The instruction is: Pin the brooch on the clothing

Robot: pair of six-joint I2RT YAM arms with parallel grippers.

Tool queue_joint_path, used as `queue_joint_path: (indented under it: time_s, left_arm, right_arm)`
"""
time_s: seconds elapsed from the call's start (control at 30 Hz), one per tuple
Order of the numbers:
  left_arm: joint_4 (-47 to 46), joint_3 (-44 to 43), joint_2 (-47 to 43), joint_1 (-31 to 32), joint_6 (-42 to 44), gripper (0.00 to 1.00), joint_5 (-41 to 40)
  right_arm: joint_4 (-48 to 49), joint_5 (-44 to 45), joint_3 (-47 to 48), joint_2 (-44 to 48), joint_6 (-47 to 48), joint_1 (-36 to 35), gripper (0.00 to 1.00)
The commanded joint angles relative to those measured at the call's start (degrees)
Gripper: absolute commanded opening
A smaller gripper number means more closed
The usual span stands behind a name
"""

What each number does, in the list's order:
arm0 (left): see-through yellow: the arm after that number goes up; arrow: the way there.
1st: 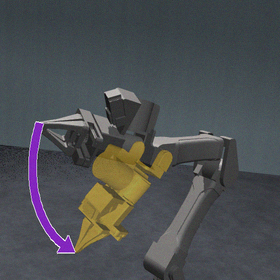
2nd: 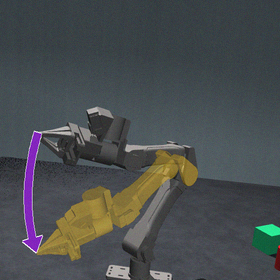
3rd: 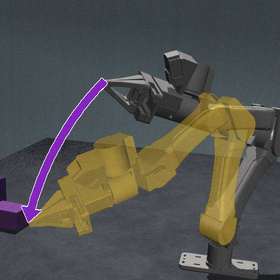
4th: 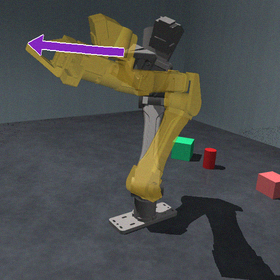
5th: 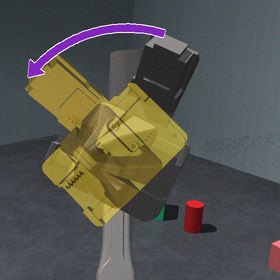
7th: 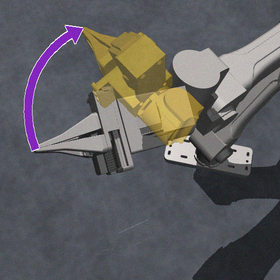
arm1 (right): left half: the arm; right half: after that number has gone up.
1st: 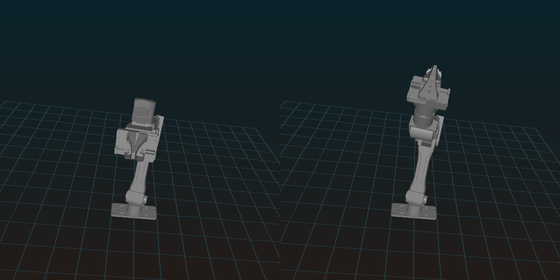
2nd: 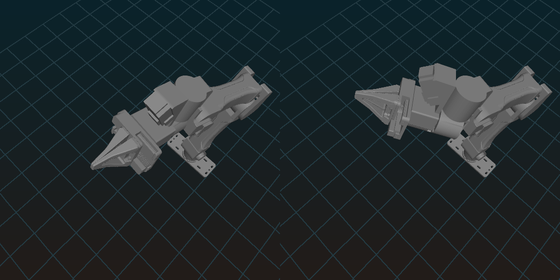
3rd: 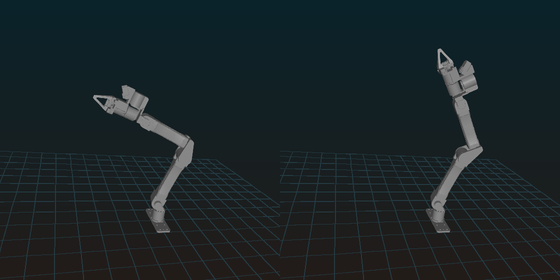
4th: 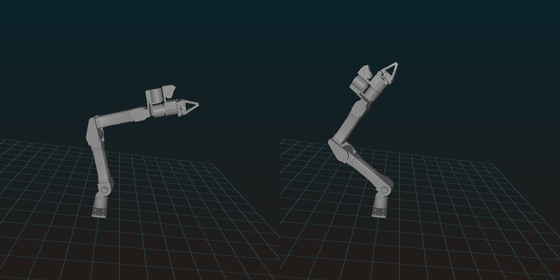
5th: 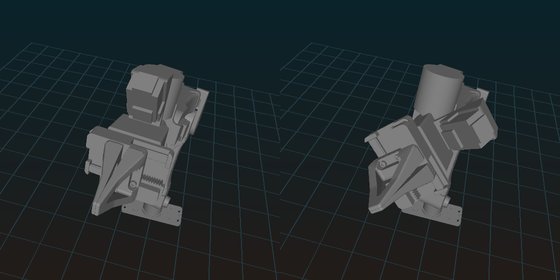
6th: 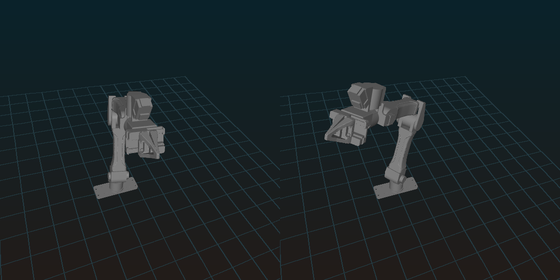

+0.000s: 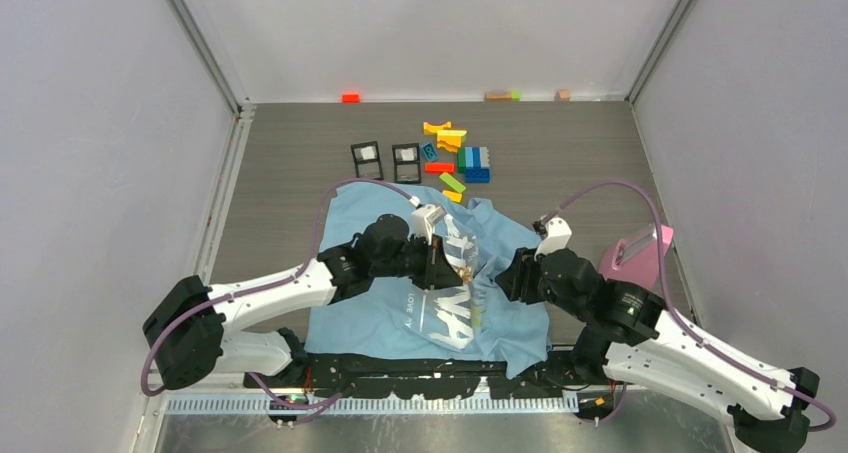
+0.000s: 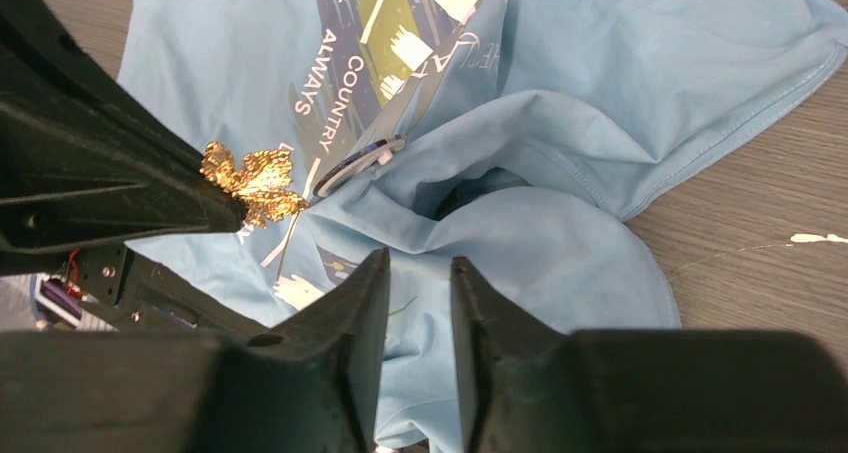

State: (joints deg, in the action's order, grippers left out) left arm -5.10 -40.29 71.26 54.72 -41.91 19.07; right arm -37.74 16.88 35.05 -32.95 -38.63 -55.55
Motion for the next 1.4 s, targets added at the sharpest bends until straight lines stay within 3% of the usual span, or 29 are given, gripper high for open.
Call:
queue_joint_path:
  time_s: [0.0,0.07,0.23,0.63,1.1,1.37]
  left_arm:
    - [-1.50,-1.17,-0.73,-0.40,2.10,0.00,4.78]
    - [-2.00,-1.27,-0.24,-0.71,2.49,0.00,6.73]
    - [-2.60,-2.42,0.98,-2.12,3.76,0.00,14.73]
    - [0.51,-4.17,0.98,-5.84,7.22,0.00,21.72]
    - [-0.08,-4.79,1.87,-6.12,7.76,0.00,25.75]
    - [-0.08,-4.66,2.12,-6.12,8.16,0.00,27.62]
  right_arm:
    - [-0.09,-1.28,2.42,3.34,3.55,-0.26,0.55]
    - [-0.28,-2.66,2.28,4.91,4.92,-0.26,0.65]
    - [2.42,-7.20,0.70,6.05,6.03,-0.26,0.74]
    - [2.79,-9.36,0.44,1.93,4.68,-0.26,0.72]
    - [11.65,-17.98,-1.25,-2.63,4.79,-0.26,0.71]
    - [14.24,-18.53,-1.48,-4.18,4.80,-0.26,0.70]
